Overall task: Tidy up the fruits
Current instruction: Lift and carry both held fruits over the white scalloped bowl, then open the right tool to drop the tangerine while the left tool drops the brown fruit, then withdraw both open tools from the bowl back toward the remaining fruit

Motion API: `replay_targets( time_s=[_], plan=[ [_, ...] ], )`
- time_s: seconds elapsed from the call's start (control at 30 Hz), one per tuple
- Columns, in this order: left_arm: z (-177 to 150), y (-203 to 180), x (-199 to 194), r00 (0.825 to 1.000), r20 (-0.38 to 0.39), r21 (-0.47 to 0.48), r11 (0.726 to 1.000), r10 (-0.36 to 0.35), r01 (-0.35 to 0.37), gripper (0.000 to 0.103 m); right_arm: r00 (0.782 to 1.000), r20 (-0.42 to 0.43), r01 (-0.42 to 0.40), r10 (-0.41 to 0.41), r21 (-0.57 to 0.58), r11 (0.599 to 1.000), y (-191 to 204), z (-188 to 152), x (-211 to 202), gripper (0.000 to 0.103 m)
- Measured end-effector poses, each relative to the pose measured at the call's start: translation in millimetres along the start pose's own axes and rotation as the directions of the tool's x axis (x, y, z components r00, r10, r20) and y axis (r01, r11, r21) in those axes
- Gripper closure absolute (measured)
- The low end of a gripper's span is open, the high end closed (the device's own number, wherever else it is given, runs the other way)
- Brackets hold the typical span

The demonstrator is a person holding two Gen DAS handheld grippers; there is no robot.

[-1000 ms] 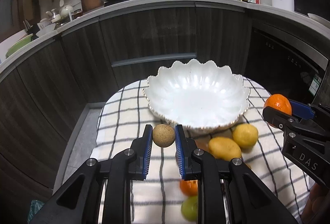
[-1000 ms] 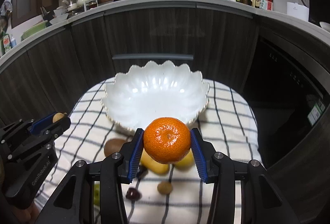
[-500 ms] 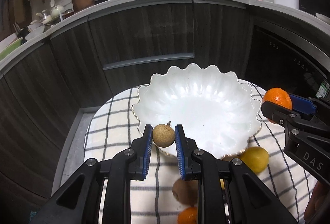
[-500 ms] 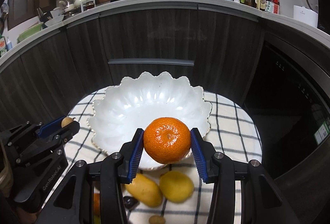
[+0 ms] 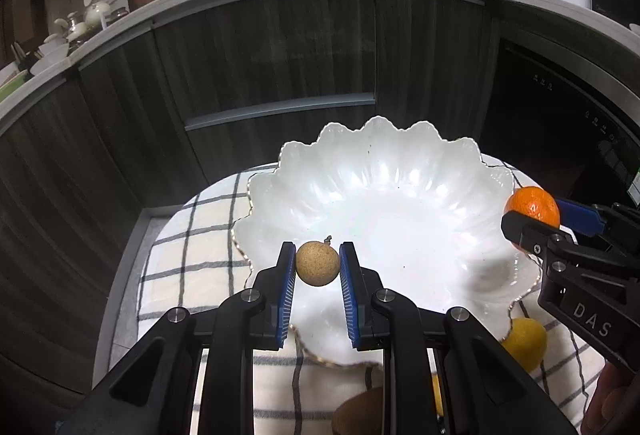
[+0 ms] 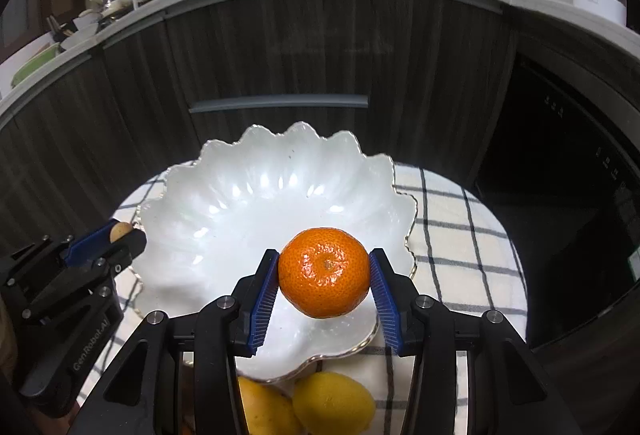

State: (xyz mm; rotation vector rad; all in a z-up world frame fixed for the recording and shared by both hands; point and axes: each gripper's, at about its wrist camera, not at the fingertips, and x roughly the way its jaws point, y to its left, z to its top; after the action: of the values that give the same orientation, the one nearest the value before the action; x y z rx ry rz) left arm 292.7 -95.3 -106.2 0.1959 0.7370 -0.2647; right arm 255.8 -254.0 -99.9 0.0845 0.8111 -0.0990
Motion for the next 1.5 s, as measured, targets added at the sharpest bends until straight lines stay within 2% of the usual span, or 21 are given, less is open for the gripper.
replay_targets(
  time_s=[0.2, 0.5, 0.57, 0.67, 0.7, 0.83, 0.93, 1.0, 1.07, 1.4, 1.5],
  plan=[
    [-1, -3, 21, 0.999, -0.04, -0.005, 1.0, -0.009, 0.009, 0.08, 0.999, -0.04, -0.001, 0.001, -0.001, 1.0, -2, 0, 19, 0.057],
    [-3, -3, 31, 0.998, -0.068, -0.006, 1.0, -0.002, 0.002, 0.079, 0.997, -0.074, -0.006, 0.005, -0.01, 1.0, -4, -2, 30, 0.055],
    [-3, -3, 30, 0.998, -0.067, -0.004, 1.0, 0.003, -0.003, 0.068, 0.998, -0.068, -0.002, 0.001, -0.016, 1.0, -3, -2, 29, 0.053],
    [-3, -3, 26, 0.998, -0.057, -0.008, 1.0, 0.029, -0.029, 0.05, 0.999, -0.039, 0.024, -0.025, -0.021, 1.0, -3, -1, 22, 0.032],
    [-3, -2, 25, 0.998, -0.051, -0.01, 0.999, 0.03, -0.03, 0.048, 0.999, -0.028, 0.031, -0.032, -0.023, 0.999, -3, 0, 19, 0.029],
    [-2, 0, 20, 0.998, -0.049, -0.02, 0.999, 0.038, -0.039, 0.046, 0.998, -0.015, 0.054, -0.055, -0.022, 0.998, -4, 2, 11, 0.029],
    [-1, 3, 11, 0.998, -0.038, -0.035, 0.998, 0.06, -0.061, 0.035, 0.997, -0.01, 0.072, -0.072, -0.017, 0.997, -5, 4, 5, 0.029],
    [0, 5, 3, 0.997, -0.023, -0.044, 0.997, 0.069, -0.07, 0.031, 0.996, -0.002, 0.084, -0.084, -0.011, 0.996, -5, 4, -3, 0.023],
    [1, 7, -7, 0.997, -0.011, -0.047, 0.996, 0.081, -0.081, 0.024, 0.996, 0.01, 0.094, -0.094, -0.016, 0.995, -4, 3, -10, 0.022],
    [-2, 11, -46, 0.993, 0.021, -0.046, 0.993, 0.114, -0.113, 0.021, 0.991, 0.044, 0.124, -0.123, -0.023, 0.992, 2, -2, -48, 0.02],
    [-6, 13, -57, 0.992, 0.022, -0.061, 0.991, 0.122, -0.121, 0.017, 0.99, 0.052, 0.132, -0.13, -0.017, 0.991, 3, -4, -59, 0.02]
  ],
)
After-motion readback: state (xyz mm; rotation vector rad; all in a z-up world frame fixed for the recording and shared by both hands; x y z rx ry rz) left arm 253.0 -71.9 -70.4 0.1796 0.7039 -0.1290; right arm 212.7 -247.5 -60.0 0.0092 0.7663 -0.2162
